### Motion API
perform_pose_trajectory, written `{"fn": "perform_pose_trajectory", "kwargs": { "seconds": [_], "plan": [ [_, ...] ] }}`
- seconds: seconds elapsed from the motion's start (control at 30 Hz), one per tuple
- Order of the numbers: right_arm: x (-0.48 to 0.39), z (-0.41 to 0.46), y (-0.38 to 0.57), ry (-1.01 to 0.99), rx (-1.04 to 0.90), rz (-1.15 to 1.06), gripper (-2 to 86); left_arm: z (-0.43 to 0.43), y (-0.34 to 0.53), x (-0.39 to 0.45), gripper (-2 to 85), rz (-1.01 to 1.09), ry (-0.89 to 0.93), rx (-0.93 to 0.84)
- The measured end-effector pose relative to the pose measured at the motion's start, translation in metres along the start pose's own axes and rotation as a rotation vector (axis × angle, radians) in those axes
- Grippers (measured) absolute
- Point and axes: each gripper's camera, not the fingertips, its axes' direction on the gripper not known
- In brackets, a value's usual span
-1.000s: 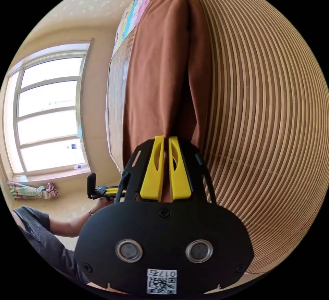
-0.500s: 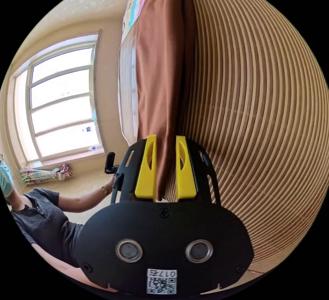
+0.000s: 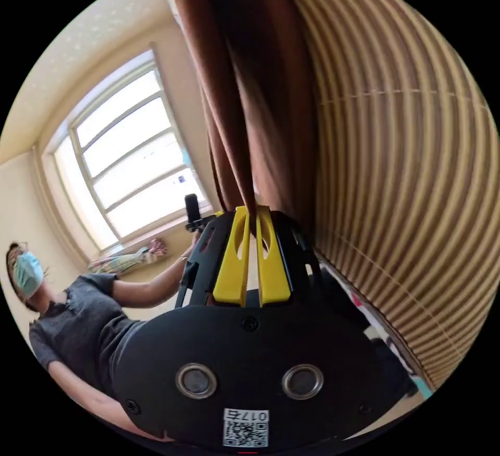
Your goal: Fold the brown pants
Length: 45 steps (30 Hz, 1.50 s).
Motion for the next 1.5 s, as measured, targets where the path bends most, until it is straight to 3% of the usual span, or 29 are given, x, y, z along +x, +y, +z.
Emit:
{"fn": "perform_pose_trajectory", "kwargs": {
  "seconds": [0.07,0.13,0.23,0.3,0.4,0.5,0.57,0.63,0.7,0.83,0.97,1.1,1.2,1.37,1.5],
  "plan": [
    [-0.001,-0.011,-0.006,0.096,0.008,0.018,4.4,-0.004,0.003,-0.033,1.3,-0.218,-0.162,0.013],
    [-0.015,-0.013,-0.013,0.131,-0.086,-0.038,7.1,-0.005,0.001,-0.044,1.9,-0.307,-0.272,-0.008],
    [-0.031,-0.010,-0.014,0.279,-0.207,-0.111,10.7,-0.010,-0.017,-0.032,5.1,-0.242,-0.308,0.049],
    [-0.037,-0.023,-0.009,0.310,-0.110,-0.130,11.1,-0.007,-0.037,-0.023,6.4,-0.173,-0.320,0.064],
    [-0.028,-0.039,-0.011,0.226,0.054,-0.093,10.9,0.009,-0.079,-0.010,9.4,-0.078,-0.399,0.054],
    [-0.014,-0.020,-0.032,0.056,0.044,-0.084,9.3,0.035,-0.124,-0.006,11.0,-0.019,-0.461,-0.001],
    [-0.008,-0.003,-0.045,-0.030,0.004,-0.057,7.0,0.066,-0.151,-0.010,11.4,0.004,-0.442,-0.111],
    [0.002,0.005,-0.053,-0.105,-0.056,0.021,5.1,0.079,-0.159,-0.013,9.9,-0.034,-0.449,-0.133],
    [-0.005,-0.003,-0.045,-0.106,-0.074,-0.047,4.3,0.081,-0.160,-0.017,5.9,-0.115,-0.479,-0.123],
    [-0.035,-0.055,0.015,0.142,-0.085,-0.216,3.6,0.116,-0.142,-0.008,3.9,-0.063,-0.190,-0.187],
    [-0.016,-0.087,0.081,0.382,-0.102,-0.177,4.0,0.199,-0.110,0.017,3.4,0.013,-0.088,-0.375],
    [0.032,-0.102,0.124,0.466,-0.226,-0.072,8.5,0.274,-0.084,0.011,4.7,0.009,-0.199,-0.547],
    [0.045,-0.142,0.124,0.396,-0.096,-0.072,12.0,0.277,-0.089,0.001,7.1,-0.007,-0.199,-0.396],
    [0.046,-0.200,0.068,0.236,0.164,-0.163,14.3,0.240,-0.139,-0.037,11.4,-0.069,-0.067,0.080],
    [0.037,-0.190,-0.011,0.181,0.161,-0.245,15.2,0.245,-0.186,-0.067,11.5,-0.083,-0.051,0.181]
  ]
}}
